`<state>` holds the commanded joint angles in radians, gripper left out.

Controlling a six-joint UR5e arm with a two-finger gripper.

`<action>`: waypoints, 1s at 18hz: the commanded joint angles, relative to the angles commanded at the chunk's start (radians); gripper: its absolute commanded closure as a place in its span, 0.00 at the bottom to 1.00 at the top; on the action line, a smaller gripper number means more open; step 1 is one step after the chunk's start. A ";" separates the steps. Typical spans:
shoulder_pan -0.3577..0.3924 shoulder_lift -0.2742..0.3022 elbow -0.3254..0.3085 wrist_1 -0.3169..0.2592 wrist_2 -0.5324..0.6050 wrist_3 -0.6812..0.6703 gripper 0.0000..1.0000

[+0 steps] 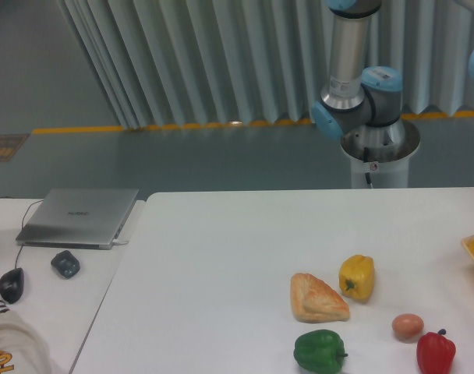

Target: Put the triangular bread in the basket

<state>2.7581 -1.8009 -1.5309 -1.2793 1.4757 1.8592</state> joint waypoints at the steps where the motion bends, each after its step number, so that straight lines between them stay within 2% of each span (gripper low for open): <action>1: 0.000 0.000 -0.002 0.002 0.000 0.000 0.00; 6: 0.000 -0.002 -0.002 0.002 0.017 -0.002 0.00; 10: 0.003 0.000 -0.008 0.031 0.038 0.012 0.00; 16: 0.009 0.000 -0.017 0.031 0.034 0.012 0.00; 18: 0.006 0.003 -0.038 0.035 0.035 0.000 0.00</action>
<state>2.7642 -1.7978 -1.5692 -1.2441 1.5110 1.8592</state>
